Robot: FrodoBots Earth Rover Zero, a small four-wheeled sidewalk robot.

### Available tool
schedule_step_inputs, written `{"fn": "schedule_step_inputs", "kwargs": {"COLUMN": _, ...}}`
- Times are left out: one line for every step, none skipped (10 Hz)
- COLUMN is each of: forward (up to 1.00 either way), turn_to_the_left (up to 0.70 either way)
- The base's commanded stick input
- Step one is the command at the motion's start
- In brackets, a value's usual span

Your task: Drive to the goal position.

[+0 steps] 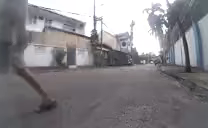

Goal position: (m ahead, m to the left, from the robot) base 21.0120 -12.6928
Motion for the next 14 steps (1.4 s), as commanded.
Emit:
{"fn": "schedule_step_inputs", "kwargs": {"forward": 1.0, "turn_to_the_left": -0.4}}
{"fn": "schedule_step_inputs", "kwargs": {"forward": 1.0, "turn_to_the_left": -0.4}}
{"fn": "schedule_step_inputs", "kwargs": {"forward": 1.0, "turn_to_the_left": -0.4}}
{"fn": "schedule_step_inputs", "kwargs": {"forward": 1.0, "turn_to_the_left": -0.4}}
{"fn": "schedule_step_inputs", "kwargs": {"forward": 1.0, "turn_to_the_left": -0.4}}
{"fn": "schedule_step_inputs", "kwargs": {"forward": 1.0, "turn_to_the_left": -0.4}}
{"fn": "schedule_step_inputs", "kwargs": {"forward": 1.0, "turn_to_the_left": -0.4}}
{"fn": "schedule_step_inputs", "kwargs": {"forward": 1.0, "turn_to_the_left": -0.26}}
{"fn": "schedule_step_inputs", "kwargs": {"forward": 1.0, "turn_to_the_left": 0.0}}
{"fn": "schedule_step_inputs", "kwargs": {"forward": 1.0, "turn_to_the_left": 0.0}}
{"fn": "schedule_step_inputs", "kwargs": {"forward": 1.0, "turn_to_the_left": 0.0}}
{"fn": "schedule_step_inputs", "kwargs": {"forward": 1.0, "turn_to_the_left": 0.0}}
{"fn": "schedule_step_inputs", "kwargs": {"forward": 1.0, "turn_to_the_left": 0.0}}
{"fn": "schedule_step_inputs", "kwargs": {"forward": 1.0, "turn_to_the_left": 0.0}}
